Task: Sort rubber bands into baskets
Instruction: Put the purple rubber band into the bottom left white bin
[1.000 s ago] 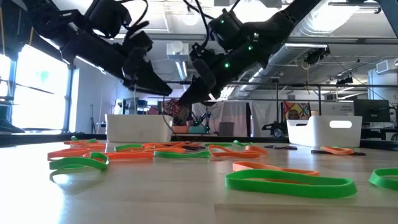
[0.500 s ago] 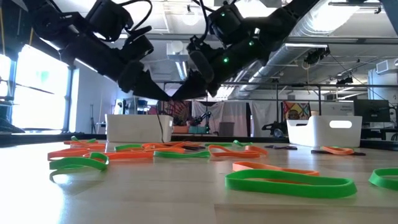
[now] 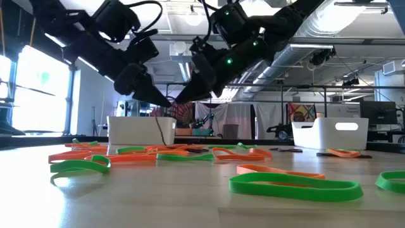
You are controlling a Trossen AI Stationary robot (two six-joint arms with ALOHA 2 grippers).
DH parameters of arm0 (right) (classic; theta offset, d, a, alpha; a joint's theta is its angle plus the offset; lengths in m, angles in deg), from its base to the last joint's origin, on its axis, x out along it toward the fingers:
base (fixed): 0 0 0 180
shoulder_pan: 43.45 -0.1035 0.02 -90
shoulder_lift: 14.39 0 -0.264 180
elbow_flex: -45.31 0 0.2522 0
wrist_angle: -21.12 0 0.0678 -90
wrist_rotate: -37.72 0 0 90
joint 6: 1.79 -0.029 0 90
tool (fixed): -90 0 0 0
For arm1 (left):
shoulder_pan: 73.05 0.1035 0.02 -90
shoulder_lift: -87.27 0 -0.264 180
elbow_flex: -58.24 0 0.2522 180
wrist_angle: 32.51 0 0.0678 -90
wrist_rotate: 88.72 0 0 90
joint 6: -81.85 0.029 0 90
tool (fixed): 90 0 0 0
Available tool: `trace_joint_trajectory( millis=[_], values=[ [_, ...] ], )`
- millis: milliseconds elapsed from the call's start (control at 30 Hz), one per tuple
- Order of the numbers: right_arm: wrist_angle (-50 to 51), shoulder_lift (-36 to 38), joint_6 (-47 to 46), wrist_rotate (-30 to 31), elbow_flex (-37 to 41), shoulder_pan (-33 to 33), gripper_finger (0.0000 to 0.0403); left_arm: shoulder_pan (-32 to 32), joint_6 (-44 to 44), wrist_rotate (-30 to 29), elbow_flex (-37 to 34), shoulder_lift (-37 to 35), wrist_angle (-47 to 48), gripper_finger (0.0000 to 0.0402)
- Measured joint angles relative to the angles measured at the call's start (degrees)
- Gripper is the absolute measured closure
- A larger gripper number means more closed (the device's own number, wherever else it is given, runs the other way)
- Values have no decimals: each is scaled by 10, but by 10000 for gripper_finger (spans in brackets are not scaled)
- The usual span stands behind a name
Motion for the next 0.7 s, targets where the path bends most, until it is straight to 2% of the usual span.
trace_joint_trajectory(
  millis=[133,233,300,433,500,600,700],
  values=[
    [4,0,-4,50,0,-8,306,2,10,-2,33,0,54,401],
    [15,7,-4,50,0,-12,265,2,15,1,55,-5,103,401],
    [32,23,-4,50,0,-15,257,2,19,9,67,-14,128,401],
    [99,58,-1,79,0,-16,288,0,19,45,87,-50,180,401],
    [125,70,0,101,1,-11,322,-2,17,60,101,-72,213,401],
    [124,83,0,100,21,1,383,-14,12,62,127,-104,279,401],
    [93,84,-5,83,45,12,390,-33,1,67,157,-130,354,401]
  ],
)
